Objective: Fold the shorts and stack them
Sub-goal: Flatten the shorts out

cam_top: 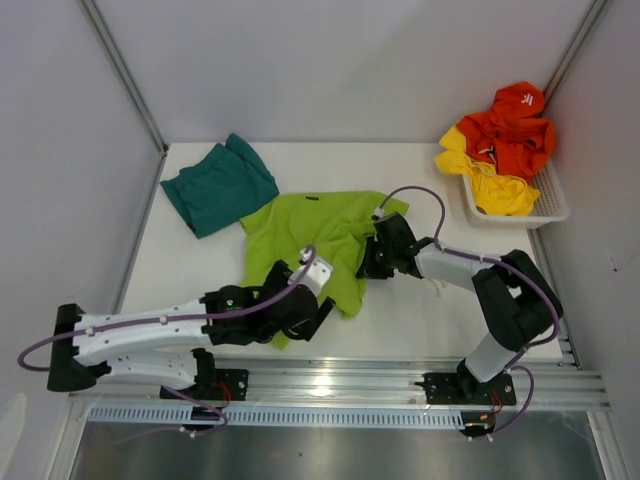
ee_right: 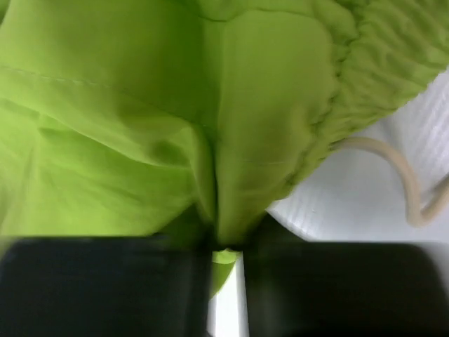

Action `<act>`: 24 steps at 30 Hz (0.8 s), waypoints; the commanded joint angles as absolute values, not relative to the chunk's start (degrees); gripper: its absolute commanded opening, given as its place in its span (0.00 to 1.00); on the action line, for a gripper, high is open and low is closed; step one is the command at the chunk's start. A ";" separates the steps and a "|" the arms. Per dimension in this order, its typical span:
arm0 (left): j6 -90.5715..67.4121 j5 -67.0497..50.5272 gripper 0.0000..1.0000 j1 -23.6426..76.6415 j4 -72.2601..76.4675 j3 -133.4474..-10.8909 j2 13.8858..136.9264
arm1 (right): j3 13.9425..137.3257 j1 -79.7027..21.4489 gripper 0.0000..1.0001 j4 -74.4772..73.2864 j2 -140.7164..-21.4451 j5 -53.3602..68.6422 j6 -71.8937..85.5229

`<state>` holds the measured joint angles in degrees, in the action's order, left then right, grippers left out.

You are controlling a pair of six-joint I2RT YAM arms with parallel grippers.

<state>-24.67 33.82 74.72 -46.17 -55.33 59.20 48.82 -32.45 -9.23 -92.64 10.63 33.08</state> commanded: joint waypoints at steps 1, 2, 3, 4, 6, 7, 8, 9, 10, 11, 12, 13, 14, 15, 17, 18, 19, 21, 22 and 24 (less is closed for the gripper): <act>-21.00 32.69 0.99 76.81 -38.50 -52.83 61.69 | 54.47 -33.31 0.00 -8.15 -96.67 7.04 32.79; -21.61 32.96 0.99 76.90 -38.24 -52.13 62.83 | 55.97 -33.48 0.00 -10.09 -97.46 5.81 32.26; -21.88 33.13 0.99 76.99 -37.88 -51.68 63.02 | 59.21 -33.66 0.00 -15.24 -97.21 2.15 30.43; -22.23 33.40 0.99 77.08 -37.79 -51.51 63.10 | 61.33 -34.10 0.00 -18.95 -96.77 -0.24 29.28; -22.85 33.57 0.99 77.17 -37.71 -51.24 61.62 | 67.73 -36.73 0.00 -29.21 -96.42 -8.22 26.38; -22.85 33.49 0.99 77.17 -37.44 -51.07 60.83 | 75.51 -38.04 0.00 -40.40 -96.85 -12.61 24.02; -22.76 33.40 0.99 77.17 -37.18 -50.46 60.04 | 79.59 -39.19 0.00 -46.00 -97.64 -20.75 23.30; -22.59 33.31 0.99 77.17 -36.92 -50.28 58.20 | 83.46 -41.29 0.00 -51.80 -98.60 -23.96 22.86; -22.41 32.96 0.99 77.08 -36.13 -50.01 57.31 | 90.28 -42.27 0.00 -61.34 -101.31 -28.87 22.59; -21.80 32.52 0.99 77.17 -35.78 -49.66 56.70 | 93.14 -42.88 0.00 -65.18 -103.08 -30.39 22.76; -21.62 32.52 0.99 77.17 -35.60 -49.57 56.17 | 95.43 -43.93 0.00 -71.39 -104.92 -31.63 23.02; -21.45 32.43 0.99 77.08 -35.51 -49.57 56.16 | 97.19 -44.38 0.10 -73.46 -109.03 -33.03 23.03; -21.45 32.78 0.99 77.17 -35.59 -49.66 56.42 | 99.64 -44.82 0.24 -74.52 -111.07 -34.53 23.03; -21.62 33.04 0.99 77.08 -35.77 -49.83 57.30 | 100.28 -45.69 0.52 -75.40 -114.49 -37.33 23.64; -22.15 33.22 0.99 77.17 -36.47 -50.01 58.18 | 99.59 -46.66 0.62 -73.06 -116.01 -38.23 23.82; -22.50 33.31 0.99 77.17 -36.74 -49.92 58.97 | 98.62 -47.71 0.66 -71.30 -115.75 -38.32 23.73; -22.85 33.31 0.99 77.17 -36.91 -49.92 59.15 | 97.40 -48.07 0.75 -68.93 -113.40 -37.62 23.30; -22.85 32.88 0.99 77.17 -36.13 -49.40 59.33 | 92.31 -47.82 0.79 -60.33 -108.92 -32.47 22.51; -22.42 32.44 0.99 77.17 -35.43 -48.96 59.24 | 89.68 -47.38 0.85 -56.38 -102.63 -29.82 22.06; -21.71 31.65 0.99 77.17 -33.15 -47.99 59.41 | 79.87 -43.53 0.95 -44.47 -95.40 -17.67 21.45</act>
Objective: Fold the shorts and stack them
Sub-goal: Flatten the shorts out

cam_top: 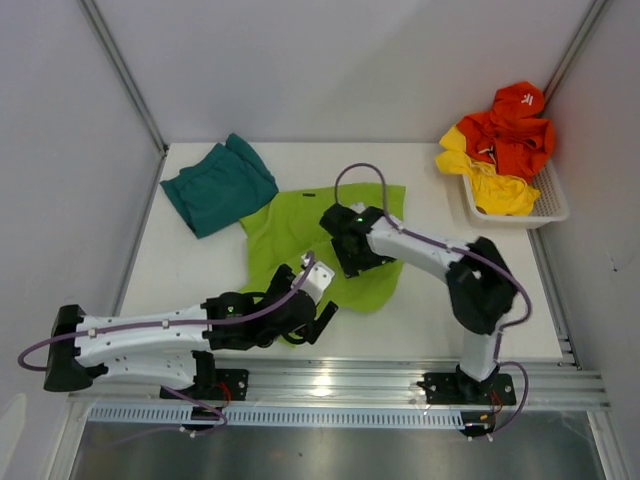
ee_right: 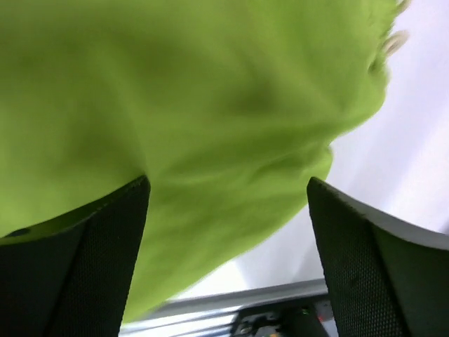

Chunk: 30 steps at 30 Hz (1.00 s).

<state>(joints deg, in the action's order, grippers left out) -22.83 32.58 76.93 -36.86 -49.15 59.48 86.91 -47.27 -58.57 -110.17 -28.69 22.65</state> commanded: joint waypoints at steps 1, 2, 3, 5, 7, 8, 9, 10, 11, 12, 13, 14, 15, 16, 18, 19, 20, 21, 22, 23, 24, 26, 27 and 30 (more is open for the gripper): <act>-20.84 31.64 0.99 77.17 -32.44 -47.99 60.20 | 76.15 -41.68 0.97 -40.21 -91.71 -12.88 21.62; -20.48 31.73 0.99 77.17 -31.91 -47.90 61.08 | 72.55 -39.57 0.98 -33.47 -85.32 -8.13 23.36; -19.96 32.69 0.99 77.08 -31.56 -48.34 62.04 | 66.16 -37.55 0.99 -30.88 -82.47 -1.04 24.42; -19.16 33.66 0.99 77.25 -31.47 -49.74 65.99 | 60.85 -31.92 0.99 -25.43 -76.33 4.72 27.23; -17.76 35.15 0.99 77.61 -30.77 -51.06 68.72 | 55.56 -28.41 1.00 -24.09 -73.75 8.69 27.86; -17.23 35.68 0.99 77.96 -30.07 -51.85 71.51 | 54.24 -27.43 0.99 -23.56 -72.09 10.35 28.12; -15.66 36.03 0.99 78.05 -29.28 -52.46 72.76 | 53.10 -26.81 1.00 -23.47 -71.55 11.07 28.82; -14.60 36.12 0.99 78.13 -27.09 -52.82 74.08 | 50.91 -26.20 0.99 -23.29 -71.28 11.68 29.18; -13.63 36.12 0.99 78.40 -25.85 -53.34 76.88 | 49.58 -25.32 0.99 -22.33 -70.84 13.08 29.61; -11.53 36.21 0.99 78.66 -24.62 -53.87 78.47 | 48.27 -24.79 0.99 -21.63 -70.23 14.31 30.49; -10.21 36.47 0.99 78.92 -22.35 -54.22 80.05 | 45.29 -24.09 0.99 -20.49 -70.14 15.54 31.02; -8.98 36.91 0.99 79.45 -21.63 -55.01 81.81 | 43.87 -22.78 0.99 -18.30 -69.96 16.77 31.46; -7.31 38.13 0.99 79.80 -21.19 -56.24 85.39 | 42.73 -22.24 0.99 -17.59 -69.53 18.09 31.81; -6.34 39.36 0.99 80.24 -20.83 -56.95 87.26 | 41.24 -21.98 0.99 -17.32 -69.35 18.28 32.08; -3.53 41.82 0.99 81.47 -19.87 -59.40 92.16 | 40.43 -21.62 1.00 -16.79 -68.65 18.28 31.99; -2.65 42.53 0.99 81.82 -19.34 -60.02 93.59 | 40.17 -21.45 0.99 -16.70 -68.47 18.37 31.91; -1.59 43.06 0.99 82.26 -17.68 -61.25 94.82 | 39.73 -21.10 1.00 -16.70 -68.21 18.54 31.99; -0.45 43.50 0.99 82.27 -17.32 -61.78 97.36 | 39.64 -20.57 1.00 -16.79 -67.94 18.46 31.99; -0.18 43.94 0.99 81.92 -17.31 -62.40 98.69 | 39.46 -20.22 1.00 -16.87 -67.16 18.20 32.08; -0.18 43.42 0.99 81.57 -17.49 -64.23 99.92 | 39.29 -19.95 1.00 -17.14 -66.63 17.85 32.25; -0.18 42.90 0.98 81.21 -17.58 -64.51 101.06 | 39.11 -19.52 0.99 -17.23 -66.10 17.49 32.52; -0.79 40.44 0.82 79.72 -16.97 -65.47 103.27 | 38.67 -19.25 0.99 -17.40 -63.90 16.36 33.75; -1.23 38.34 0.71 79.11 -16.70 -65.48 103.97 | 38.50 -18.99 0.99 -17.58 -63.03 15.48 34.19; -3.07 37.79 0.00 77.26 -16.35 -65.31 105.73 | 37.71 -18.63 0.98 -18.37 -58.99 12.14 35.51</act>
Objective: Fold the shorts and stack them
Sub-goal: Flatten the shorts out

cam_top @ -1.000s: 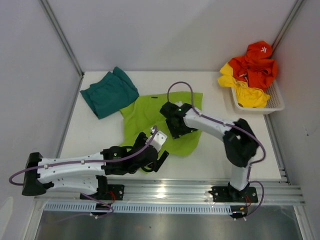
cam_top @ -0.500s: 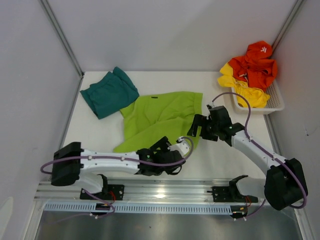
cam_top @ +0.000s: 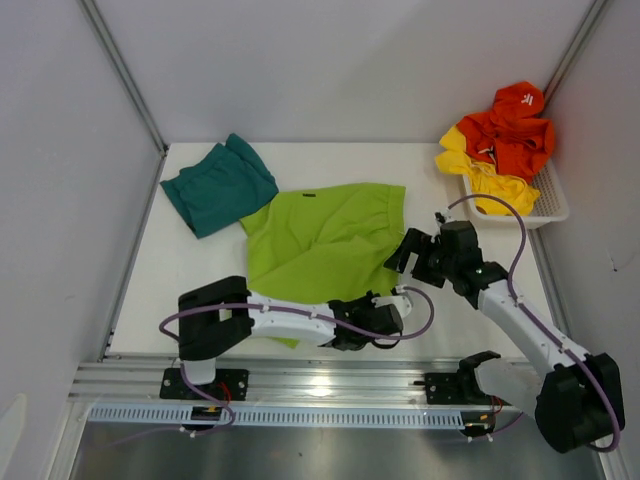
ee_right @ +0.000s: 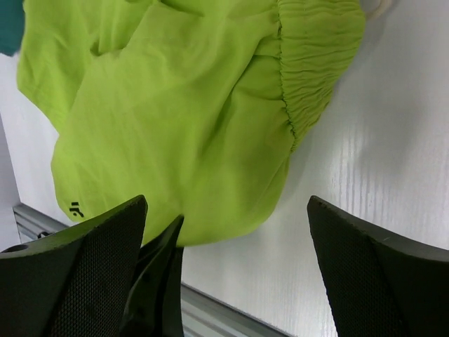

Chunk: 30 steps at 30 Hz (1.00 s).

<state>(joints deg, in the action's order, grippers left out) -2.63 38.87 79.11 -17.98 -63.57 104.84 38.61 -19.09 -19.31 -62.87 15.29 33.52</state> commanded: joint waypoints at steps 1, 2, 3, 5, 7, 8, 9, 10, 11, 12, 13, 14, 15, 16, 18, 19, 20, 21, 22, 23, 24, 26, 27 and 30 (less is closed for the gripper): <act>-3.77 37.71 0.00 76.30 -16.43 -65.30 105.47 | 37.53 -18.28 0.98 -18.98 -58.10 11.43 35.68; -4.65 37.10 0.00 75.85 -16.35 -64.26 104.86 | 37.44 -18.19 0.98 -19.33 -56.36 10.29 35.86; -5.01 35.18 0.00 75.59 -15.48 -63.81 103.72 | 37.44 -18.11 0.98 -19.60 -55.64 9.94 35.69; -5.62 31.75 0.00 74.80 -13.90 -60.39 98.02 | 37.79 -17.58 0.98 -21.44 -54.85 9.32 34.90; -6.32 21.05 0.00 73.23 -10.30 -56.20 92.32 | 38.14 -17.23 0.98 -22.41 -54.67 8.79 34.46; -7.81 16.13 0.00 72.17 -8.37 -54.77 85.24 | 38.14 -16.97 0.98 -22.50 -54.32 8.88 34.19; -9.13 5.47 0.00 68.85 -3.65 -53.19 81.43 | 38.06 -16.79 0.98 -22.41 -54.23 9.05 34.19; -12.97 -0.47 0.00 66.12 -0.73 -47.95 77.73 | 38.14 -16.44 0.98 -22.41 -54.23 9.31 34.19; -15.79 -6.18 0.00 63.22 2.69 -46.07 71.34 | 38.23 -16.26 0.98 -22.33 -54.32 9.40 34.28; -18.34 -10.16 0.00 56.15 4.90 -44.49 68.93 | 38.23 -16.17 0.98 -21.98 -54.40 9.67 34.28; -23.33 -14.28 0.00 52.16 5.70 -41.86 67.34 | 38.41 -16.08 0.98 -21.80 -54.49 10.28 34.36; -25.12 -15.54 0.00 48.29 4.23 -41.75 66.54 | 38.50 -16.00 0.97 -21.62 -55.01 10.46 34.37; -26.53 -16.17 0.00 40.77 1.87 -41.84 67.06 | 38.58 -16.00 0.97 -21.01 -55.45 11.16 34.45; -29.33 -18.96 0.00 36.95 0.71 -40.18 67.76 | 38.41 -16.08 0.97 -20.48 -55.81 12.03 34.45; -31.98 -24.58 0.00 28.96 3.06 -37.81 70.99 | 38.32 -16.61 0.97 -18.56 -57.82 14.83 34.02; -32.78 -26.96 0.00 27.70 3.16 -37.71 72.41 | 38.84 -17.22 0.97 -18.20 -58.61 15.11 33.49; -32.26 -26.72 0.00 27.34 2.12 -38.05 74.07 | 39.37 -19.23 0.97 -18.11 -59.41 14.86 33.23; -31.73 -26.37 0.00 27.25 1.41 -38.32 77.05 | 39.81 -20.38 0.97 -18.28 -61.07 14.33 32.96; -31.73 -26.19 0.00 27.25 1.58 -37.80 78.30 | 40.60 -21.35 0.97 -18.28 -61.78 14.33 32.78; -31.82 -26.54 0.00 27.25 3.41 -37.36 79.35 | 40.78 -22.92 0.97 -17.32 -62.57 14.67 32.70; -31.99 -26.72 0.00 27.25 4.56 -36.48 81.19 | 40.78 -23.55 0.97 -16.27 -63.36 16.94 32.78; -32.87 -27.07 0.00 27.25 7.28 -35.43 82.52 | 40.17 -26.26 0.96 -12.68 -63.81 18.89 33.48; -33.22 -27.16 0.00 27.25 7.90 -34.81 83.05 | 40.17 -27.67 0.96 -11.61 -63.81 19.59 33.31; -33.49 -26.98 0.00 27.33 9.14 -34.72 84.64 | 41.04 -34.24 0.95 -10.46 -64.07 16.98 29.02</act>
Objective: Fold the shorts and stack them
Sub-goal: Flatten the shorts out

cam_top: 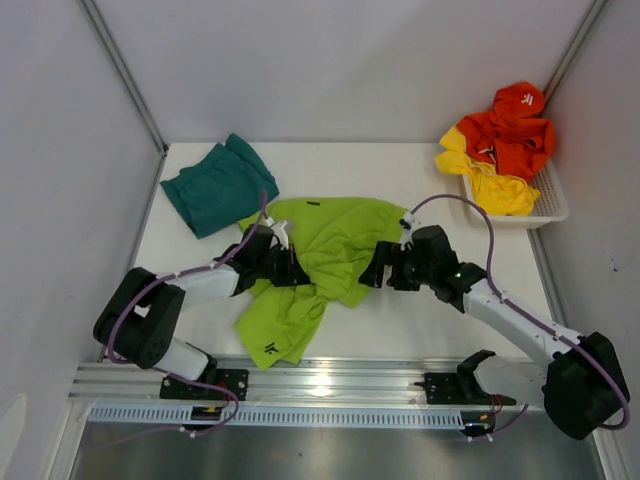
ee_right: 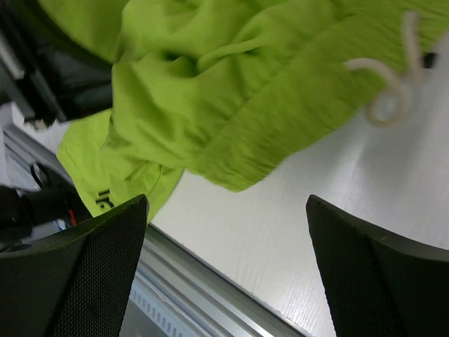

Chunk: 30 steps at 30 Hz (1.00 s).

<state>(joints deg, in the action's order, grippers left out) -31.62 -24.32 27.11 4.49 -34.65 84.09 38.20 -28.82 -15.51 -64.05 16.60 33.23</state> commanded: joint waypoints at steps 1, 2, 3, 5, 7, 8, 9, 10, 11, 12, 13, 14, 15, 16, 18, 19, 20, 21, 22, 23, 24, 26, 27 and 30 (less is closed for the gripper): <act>-33.57 -26.90 0.00 27.25 9.05 -34.72 84.81 | 41.57 -36.02 0.95 -10.98 -64.42 15.05 27.09; -33.49 -26.89 0.00 27.25 9.05 -34.98 84.64 | 42.18 -37.86 0.96 -12.73 -64.60 12.68 23.42; -33.40 -26.63 0.00 27.25 8.53 -35.24 84.38 | 43.06 -40.93 0.96 -13.44 -64.95 7.09 21.64; -32.87 -25.67 0.00 27.33 7.30 -36.55 83.59 | 43.68 -43.41 0.96 -14.58 -66.08 0.57 16.56; -31.91 -24.00 0.00 27.25 4.67 -37.52 83.50 | 44.12 -47.01 0.98 -14.68 -67.23 -4.10 13.81; -31.56 -23.47 0.00 27.25 3.79 -38.49 83.50 | 44.21 -48.67 0.99 -14.33 -68.28 -6.04 12.32; -30.94 -22.07 0.00 27.33 2.13 -39.28 83.50 | 43.77 -50.61 0.99 -13.72 -68.73 -12.07 9.35; -30.42 -21.28 0.00 27.25 1.07 -39.81 83.58 | 43.42 -54.37 1.00 -13.10 -69.25 -15.70 8.19; -29.54 -20.23 0.00 27.25 0.45 -41.47 84.02 | 42.98 -56.14 0.99 -11.36 -70.04 -20.87 5.39; -29.01 -18.30 0.00 27.16 -1.56 -42.27 84.37 | 41.76 -57.99 0.99 -10.12 -70.31 -23.53 4.06; -28.48 -17.41 0.00 27.16 -4.02 -42.97 84.81 | 41.14 -60.44 0.99 -8.11 -70.83 -25.90 3.09; -27.95 -16.71 0.00 27.07 -4.91 -44.98 85.95 | 40.78 -61.25 0.99 -7.22 -72.06 -27.84 2.29; -27.34 -16.44 0.00 27.07 -5.62 -46.13 86.48 | 40.52 -61.52 0.98 -6.34 -72.85 -28.47 0.98; -27.16 -16.09 0.00 27.16 -6.32 -45.97 87.01 | 40.34 -62.65 0.97 -4.76 -73.64 -29.35 0.53; -26.81 -16.17 0.00 27.16 -6.68 -47.55 88.50 | 40.08 -64.50 0.92 -2.82 -76.11 -33.12 -1.56; -26.72 -16.52 0.00 27.07 -7.03 -47.98 89.03 | 40.34 -65.47 0.91 -1.77 -77.16 -34.96 -2.02; -26.63 -16.61 0.00 27.07 -7.21 -48.95 89.47 | 40.60 -67.13 0.89 -1.41 -78.04 -37.68 -2.46; -26.63 -16.79 0.00 27.07 -7.03 -49.04 89.99 | 40.87 -67.84 0.88 -0.97 -79.61 -38.75 -3.07; -26.72 -17.05 0.00 27.07 -6.94 -49.30 90.17 | 41.39 -68.20 0.87 -0.62 -80.50 -39.98 -3.16; -26.72 -17.14 0.00 27.16 -6.94 -49.22 90.26 | 41.92 -68.46 0.86 -0.62 -81.29 -40.16 -3.16; -26.72 -17.14 0.00 27.16 -6.94 -49.39 90.35 | 42.36 -68.47 0.85 -0.62 -83.04 -40.43 -3.16; -26.63 -17.31 0.00 27.16 -7.03 -49.31 90.18 | 43.76 -68.73 0.84 -0.62 -84.98 -41.30 -3.16; -26.63 -17.31 0.00 27.07 -6.94 -49.22 90.18 | 44.12 -68.73 0.84 1.39 -85.77 -41.66 -3.25; -26.63 -17.67 0.00 27.16 -6.94 -49.13 89.91 | 45.52 -68.82 0.84 2.37 -89.55 -43.24 -3.17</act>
<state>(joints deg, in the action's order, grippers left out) -27.90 -17.93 27.14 -6.68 -47.29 90.21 42.15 -68.51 -2.44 -87.39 -38.30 -2.46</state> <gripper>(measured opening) 0.005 0.845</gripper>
